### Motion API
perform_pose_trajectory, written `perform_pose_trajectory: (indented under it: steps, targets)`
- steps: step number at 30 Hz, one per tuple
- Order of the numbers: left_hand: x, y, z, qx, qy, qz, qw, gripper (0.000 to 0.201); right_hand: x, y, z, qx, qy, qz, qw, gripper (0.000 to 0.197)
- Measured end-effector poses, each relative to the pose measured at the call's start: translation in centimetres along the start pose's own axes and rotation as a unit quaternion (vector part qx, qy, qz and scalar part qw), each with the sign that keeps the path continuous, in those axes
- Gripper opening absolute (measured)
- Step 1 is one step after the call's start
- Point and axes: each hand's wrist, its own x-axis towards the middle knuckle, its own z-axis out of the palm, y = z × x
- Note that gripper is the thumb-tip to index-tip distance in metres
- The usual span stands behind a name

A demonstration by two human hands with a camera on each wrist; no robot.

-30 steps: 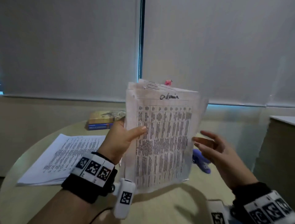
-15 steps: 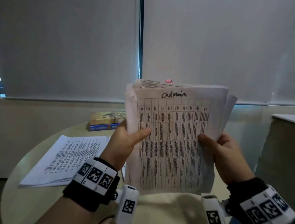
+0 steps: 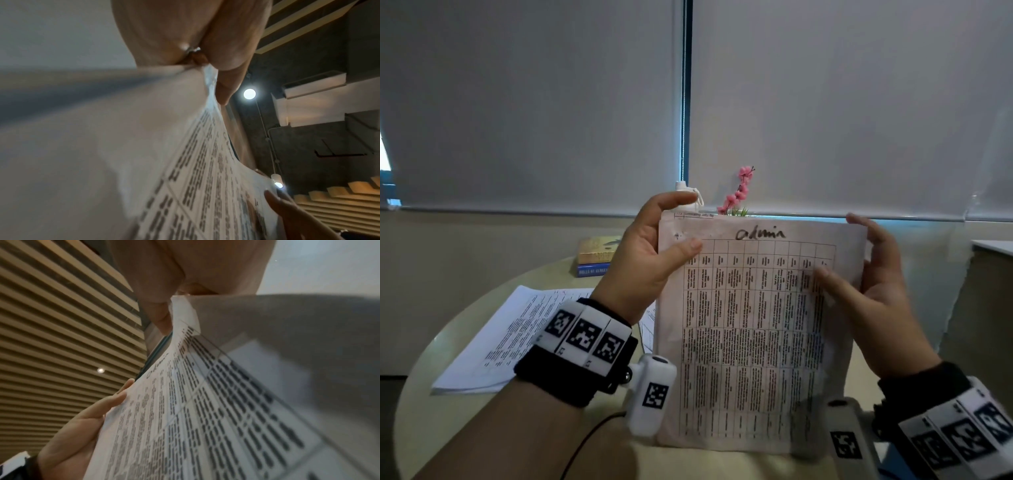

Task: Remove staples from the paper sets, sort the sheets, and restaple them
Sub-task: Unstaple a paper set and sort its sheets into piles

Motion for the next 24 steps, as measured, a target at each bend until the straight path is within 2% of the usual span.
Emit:
perform_pose_trajectory:
  steps: [2, 4, 7, 12, 16, 24]
  targets:
    - [0.3, 0.0, 0.2, 0.017, 0.027, 0.008, 0.999, 0.032, 0.3, -0.3, 0.1, -0.034, -0.003, -0.040, 0.999, 0.053]
    - [0.3, -0.2, 0.3, 0.030, 0.044, 0.017, 0.998, 0.025, 0.6, -0.3, 0.2, -0.055, 0.007, -0.070, 0.996, 0.047]
    - [0.0, -0.4, 0.7, 0.045, 0.054, 0.041, 0.997, 0.029, 0.9, -0.1, 0.3, -0.074, 0.037, -0.094, 0.992, 0.037]
    - [0.2, -0.6, 1.0, 0.043, 0.070, 0.050, 0.995, 0.024, 0.9, 0.2, 0.4, -0.075, 0.048, -0.107, 0.990, 0.044]
    - [0.5, -0.7, 1.0, 0.027, 0.085, 0.036, 0.995, 0.020, 1.2, 0.4, 0.2, -0.104, 0.073, -0.127, 0.984, 0.039]
    - [0.2, -0.5, 1.2, 0.017, 0.060, 0.030, 0.998, 0.022, 1.2, 0.3, 0.1, -0.090, 0.089, -0.108, 0.986, 0.037]
